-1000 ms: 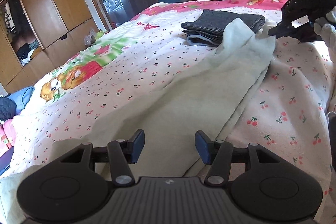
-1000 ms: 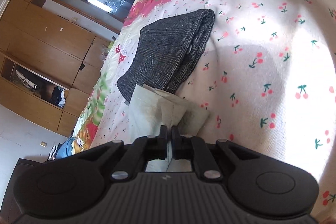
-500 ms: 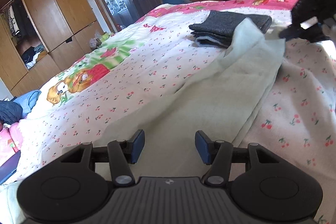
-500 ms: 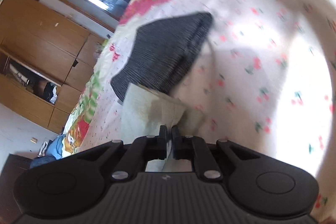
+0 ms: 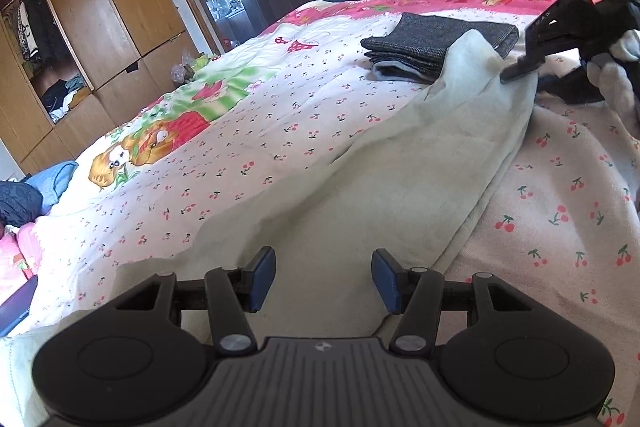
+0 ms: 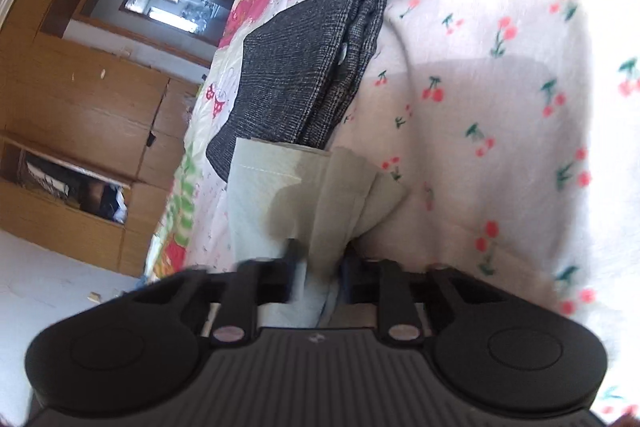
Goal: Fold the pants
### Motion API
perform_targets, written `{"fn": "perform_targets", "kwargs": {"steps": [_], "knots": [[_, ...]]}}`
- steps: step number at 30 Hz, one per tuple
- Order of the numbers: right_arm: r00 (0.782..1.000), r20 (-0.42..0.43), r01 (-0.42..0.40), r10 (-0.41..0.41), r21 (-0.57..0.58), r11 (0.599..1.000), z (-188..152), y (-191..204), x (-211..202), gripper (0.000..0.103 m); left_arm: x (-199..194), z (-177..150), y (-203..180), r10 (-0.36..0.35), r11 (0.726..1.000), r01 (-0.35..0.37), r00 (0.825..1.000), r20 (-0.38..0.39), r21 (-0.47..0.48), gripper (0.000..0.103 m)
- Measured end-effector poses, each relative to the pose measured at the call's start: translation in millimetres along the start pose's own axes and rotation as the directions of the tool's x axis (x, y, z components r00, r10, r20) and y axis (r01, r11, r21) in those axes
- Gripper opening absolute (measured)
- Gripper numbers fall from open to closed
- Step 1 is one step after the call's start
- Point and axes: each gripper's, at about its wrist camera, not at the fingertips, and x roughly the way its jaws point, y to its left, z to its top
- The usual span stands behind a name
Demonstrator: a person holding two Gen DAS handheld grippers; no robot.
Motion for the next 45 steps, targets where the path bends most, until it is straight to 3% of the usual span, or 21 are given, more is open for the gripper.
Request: {"fn": "perform_targets", "kwargs": {"steps": [2, 6, 8, 11, 12, 15, 17, 18, 20, 22, 23, 25, 27, 30, 32, 35, 40, 41, 43, 44, 45], "knots": [[0.999, 0.003, -0.055, 0.055, 0.028, 0.998, 3.3, 5.2, -5.6, 0.004, -1.9, 4.4, 1.1, 0.001, 1.000, -0.001, 1.000, 0.005, -0.006, 0.067], [0.984, 0.099, -0.132, 0.145, -0.132, 0.983, 19.2, 39.7, -60.3, 0.004, -3.8, 14.1, -4.1, -0.030, 0.999, 0.030, 0.999, 0.038, -0.018, 0.067], [0.987, 0.130, -0.072, 0.095, -0.172, 0.982, 22.3, 37.0, -74.9, 0.005, 2.1, 14.9, -9.2, -0.076, 0.996, 0.078, 0.997, 0.030, -0.050, 0.069], [0.983, 0.089, 0.172, -0.158, -0.190, 0.967, 24.3, 14.0, -62.1, 0.011, 19.2, 8.0, -14.8, -0.115, 0.989, 0.111, 0.993, -0.041, -0.093, 0.070], [0.980, 0.074, 0.195, -0.186, -0.157, 0.968, 24.7, 3.7, -63.2, 0.011, 19.2, 5.2, -13.7, -0.111, 0.989, 0.105, 0.993, -0.049, -0.102, 0.070], [0.969, 0.162, 0.212, -0.187, -0.152, 0.965, 24.7, 1.9, -91.3, 0.011, 4.9, -5.2, 1.5, -0.095, 0.988, 0.088, 0.994, -0.045, -0.129, 0.070], [0.949, 0.236, 0.266, -0.207, -0.256, 0.929, 19.2, 23.3, -106.1, 0.011, -7.0, -15.4, 13.8, -0.053, 0.993, 0.048, 0.998, -0.046, -0.104, 0.070], [0.953, 0.236, 0.262, -0.191, -0.323, 0.909, 13.2, 38.5, -107.1, 0.011, -12.4, -21.1, 20.6, -0.026, 0.996, 0.022, 0.999, -0.046, -0.088, 0.070], [0.979, 0.161, 0.185, -0.122, -0.466, 0.865, -6.6, 73.8, -91.4, 0.011, -19.5, -33.0, 36.9, 0.029, 0.997, -0.032, 0.998, -0.055, -0.071, 0.070], [0.997, 0.000, 0.058, -0.072, -0.584, 0.810, -38.8, 110.6, -52.7, 0.011, -22.0, -44.9, 53.9, 0.068, 0.994, -0.074, 0.995, -0.077, -0.078, 0.070], [0.994, -0.104, -0.029, -0.045, -0.618, 0.786, -59.3, 129.4, -27.3, 0.011, -21.5, -52.5, 62.3, 0.072, 0.993, -0.082, 0.992, -0.106, -0.090, 0.071], [0.956, -0.294, -0.188, -0.005, -0.625, 0.758, -96.8, 162.2, 25.5, 0.015, -18.0, -67.4, 75.5, 0.052, 0.989, -0.074, 0.984, -0.170, -0.130, 0.071], [0.896, -0.444, -0.309, 0.016, -0.597, 0.741, -127.4, 192.4, 80.7, 0.020, -21.7, -74.1, 84.5, 0.023, 0.981, -0.055, 0.985, -0.172, -0.186, 0.071], [0.810, -0.586, -0.426, 0.021, -0.564, 0.707, -165.3, 226.9, 153.0, 0.020, -26.5, -71.9, 90.3, 0.029, 0.977, -0.058, 0.989, -0.144, -0.205, 0.071], [0.768, -0.640, -0.458, 0.003, -0.547, 0.700, -185.9, 237.2, 187.4, 0.023, -27.6, -69.6, 92.8, 0.016, 0.971, -0.043, 0.993, -0.117, -0.234, 0.071], [0.656, -0.754, -0.523, -0.022, -0.476, 0.707, -201.6, 240.4, 221.6, 0.023, -26.6, -63.3, 93.6, -0.027, 0.954, 0.002, 0.996, -0.081, -0.301, 0.071], [0.421, -0.902, -0.637, -0.095, -0.369, 0.677, -225.5, 226.1, 213.2, 0.023, -15.3, -62.4, 82.7, -0.102, 0.942, 0.067, 0.990, -0.092, -0.330, 0.072], [0.384, -0.918, -0.658, -0.102, -0.349, 0.667, -229.0, 225.3, 207.2, 0.023, -13.4, -64.2, 80.5, -0.115, 0.939, 0.076, 0.988, -0.100, -0.334, 0.072], [0.336, -0.936, -0.709, -0.106, -0.326, 0.625, -234.8, 226.8, 196.1, 0.023, -11.3, -68.0, 76.8, -0.135, 0.935, 0.089, 0.985, -0.111, -0.344, 0.072], [0.344, -0.932, -0.720, -0.116, -0.341, 0.605, -236.6, 229.3, 192.1, 0.023, -11.9, -68.1, 75.7, -0.131, 0.936, 0.086, 0.985, -0.111, -0.341, 0.072], [0.381, -0.916, -0.724, -0.126, -0.381, 0.575, -235.3, 235.3, 188.5, 0.023, -12.6, -67.5, 75.5, -0.130, 0.936, 0.087, 0.986, -0.107, -0.342, 0.072]]}}
